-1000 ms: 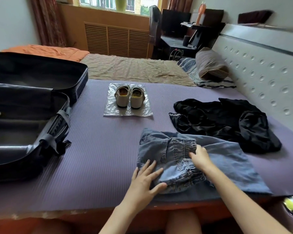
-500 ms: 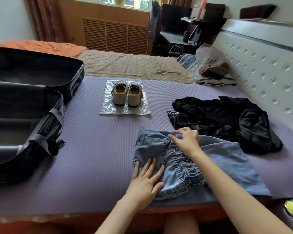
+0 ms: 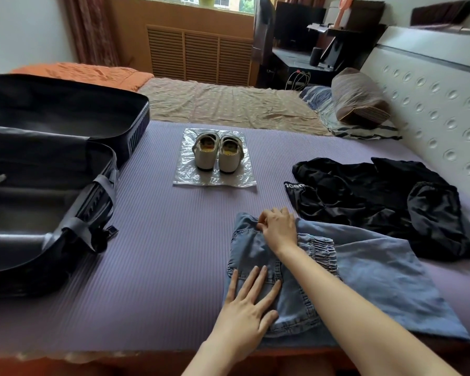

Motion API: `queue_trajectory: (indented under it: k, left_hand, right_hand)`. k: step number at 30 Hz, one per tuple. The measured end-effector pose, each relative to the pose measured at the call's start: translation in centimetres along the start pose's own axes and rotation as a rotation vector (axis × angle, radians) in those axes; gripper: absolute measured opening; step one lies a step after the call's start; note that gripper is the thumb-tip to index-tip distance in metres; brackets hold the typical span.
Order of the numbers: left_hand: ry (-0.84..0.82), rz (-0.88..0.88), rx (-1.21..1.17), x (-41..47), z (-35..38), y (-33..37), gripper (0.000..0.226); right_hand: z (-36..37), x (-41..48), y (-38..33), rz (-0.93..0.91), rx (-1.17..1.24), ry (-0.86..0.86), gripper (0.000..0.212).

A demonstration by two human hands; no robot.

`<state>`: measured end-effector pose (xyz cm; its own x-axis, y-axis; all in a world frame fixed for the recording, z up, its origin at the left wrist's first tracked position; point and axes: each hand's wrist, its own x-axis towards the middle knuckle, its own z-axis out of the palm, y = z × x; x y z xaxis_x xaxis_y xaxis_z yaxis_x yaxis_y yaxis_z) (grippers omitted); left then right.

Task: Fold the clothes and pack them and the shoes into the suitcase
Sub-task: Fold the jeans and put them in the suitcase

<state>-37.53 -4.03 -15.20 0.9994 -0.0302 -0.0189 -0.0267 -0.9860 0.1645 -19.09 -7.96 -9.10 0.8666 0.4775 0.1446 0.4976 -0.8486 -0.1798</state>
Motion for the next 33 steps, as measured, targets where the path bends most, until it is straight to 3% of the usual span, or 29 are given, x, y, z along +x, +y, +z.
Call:
queue_trajectory:
  k: [6,9,11,13,16,20,22,24,26,29,30,31,33]
  left_hand:
    - [0.07,0.002,0.009,0.1,0.4,-0.2,0.052]
    - [0.136,-0.011,0.028,0.4,-0.2,0.0,0.05]
    - [0.117,-0.022,0.049,0.6,-0.4,0.1,0.049]
    - [0.051,-0.039,0.041,0.6,0.0,0.2,0.051]
    - [-0.04,-0.037,0.043,0.5,0.2,0.5,0.052]
    - [0.07,0.027,-0.067,1.1,-2.4,1.7,0.055]
    - [0.041,0.066,-0.171,1.7,-3.1,2.6,0.064]
    - [0.022,0.07,-0.142,2.3,-2.6,2.8,0.071]
    - [0.031,0.074,-0.001,2.6,-0.7,2.7,0.062]
    - [-0.143,-0.032,-0.015,2.8,-0.6,2.9,0.055]
    - [-0.136,-0.018,-0.016,3.0,-1.3,3.0,0.064]
    - [-0.002,0.037,-0.05,3.4,-1.0,3.0,0.079]
    - [-0.008,0.024,-0.172,3.8,-1.5,3.5,0.105]
  right_hand:
    - [-3.6,-4.4,4.0,-0.081,0.17,0.088,0.051]
    - [-4.4,-8.9,7.9,0.12,0.139,-0.023,0.067]
    - [-4.3,-10.9,9.4,0.277,0.316,-0.102,0.073]
    - [-4.0,-11.6,9.8,0.312,0.444,-0.102,0.076]
    - [-3.8,-11.4,9.3,0.275,0.372,0.007,0.065]
    - [-4.3,-11.3,9.0,0.244,0.549,0.198,0.045]
    - [-4.6,-11.2,9.3,0.244,0.589,0.238,0.043]
    - [-4.1,-11.2,9.7,0.249,0.568,0.156,0.044]
    - [-2.8,-11.6,10.2,0.287,0.432,0.003,0.046]
    - [-2.0,-12.2,10.9,0.3,0.31,-0.049,0.047]
    - [-2.2,-12.1,11.2,0.278,0.299,-0.033,0.047]
    - [-2.7,-12.1,11.4,0.255,0.31,-0.011,0.048]
    - [-3.7,-12.1,12.7,0.255,0.395,0.085,0.048]
